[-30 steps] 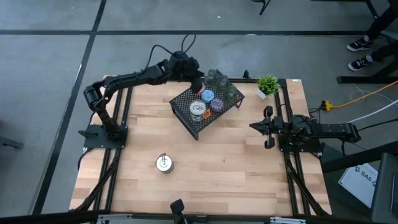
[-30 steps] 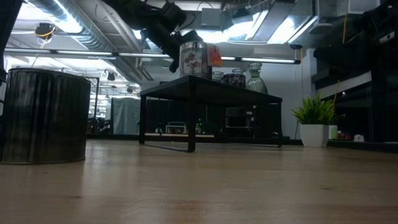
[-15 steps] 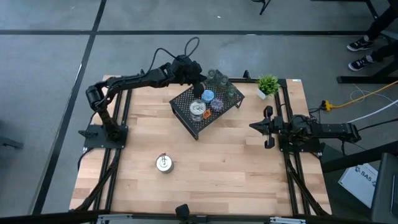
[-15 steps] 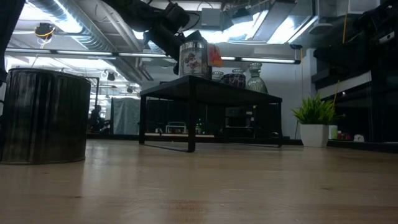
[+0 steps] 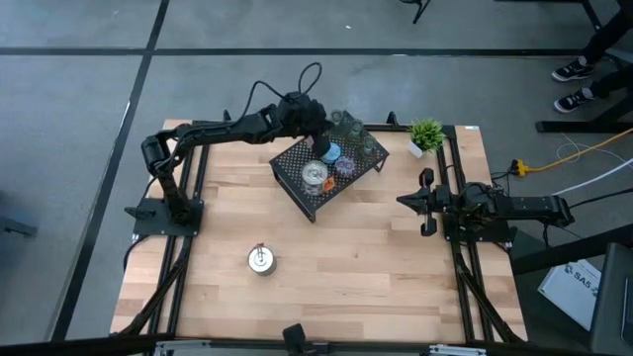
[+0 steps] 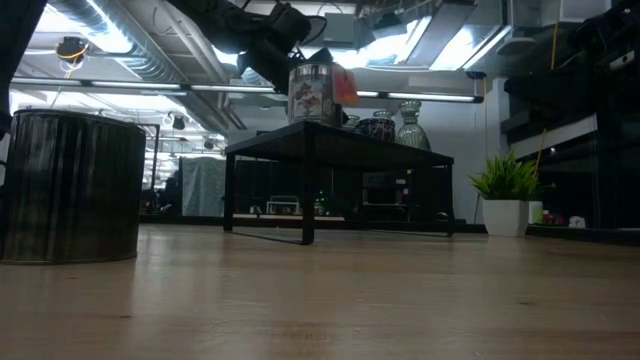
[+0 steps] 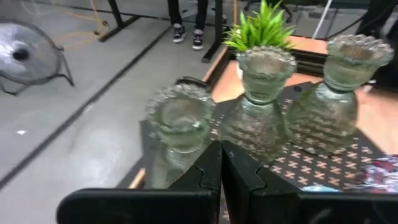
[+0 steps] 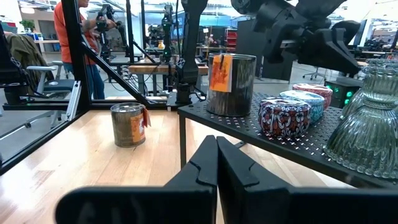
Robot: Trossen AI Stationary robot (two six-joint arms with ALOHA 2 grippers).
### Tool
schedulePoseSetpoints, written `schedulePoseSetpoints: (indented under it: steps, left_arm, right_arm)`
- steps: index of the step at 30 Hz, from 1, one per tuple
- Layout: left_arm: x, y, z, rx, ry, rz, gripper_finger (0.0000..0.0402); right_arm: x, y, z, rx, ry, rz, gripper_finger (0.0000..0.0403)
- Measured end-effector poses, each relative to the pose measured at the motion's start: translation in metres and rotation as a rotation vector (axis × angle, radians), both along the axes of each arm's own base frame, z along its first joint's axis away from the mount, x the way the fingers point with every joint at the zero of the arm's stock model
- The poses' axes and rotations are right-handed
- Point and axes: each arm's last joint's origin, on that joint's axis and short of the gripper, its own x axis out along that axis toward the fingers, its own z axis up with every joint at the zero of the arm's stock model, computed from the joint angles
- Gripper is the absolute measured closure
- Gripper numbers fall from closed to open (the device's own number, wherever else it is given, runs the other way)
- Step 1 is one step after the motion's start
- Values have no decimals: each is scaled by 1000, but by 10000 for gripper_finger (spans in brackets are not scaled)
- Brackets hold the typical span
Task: Pick & Place candle stick holders
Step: Put the green glass candle holder on the shelf aligned with the green glass candle holders
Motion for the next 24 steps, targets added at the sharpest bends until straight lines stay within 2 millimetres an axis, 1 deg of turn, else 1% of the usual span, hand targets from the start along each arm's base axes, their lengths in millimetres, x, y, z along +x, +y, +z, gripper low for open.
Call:
schedulePoseSetpoints:
  steps: [6, 13, 24]
  left_arm:
    - [-4, 7, 0, 33, 15, 22, 400]
    - [-6, 15, 5, 59, -36, 42, 400]
    - [-6, 16, 7, 70, -49, 25, 400]
  right_arm:
    - [0, 0, 0, 0, 0, 0, 402]
    - [0, 0, 0, 0, 0, 0, 402]
    - [0, 0, 0, 0, 0, 0, 402]
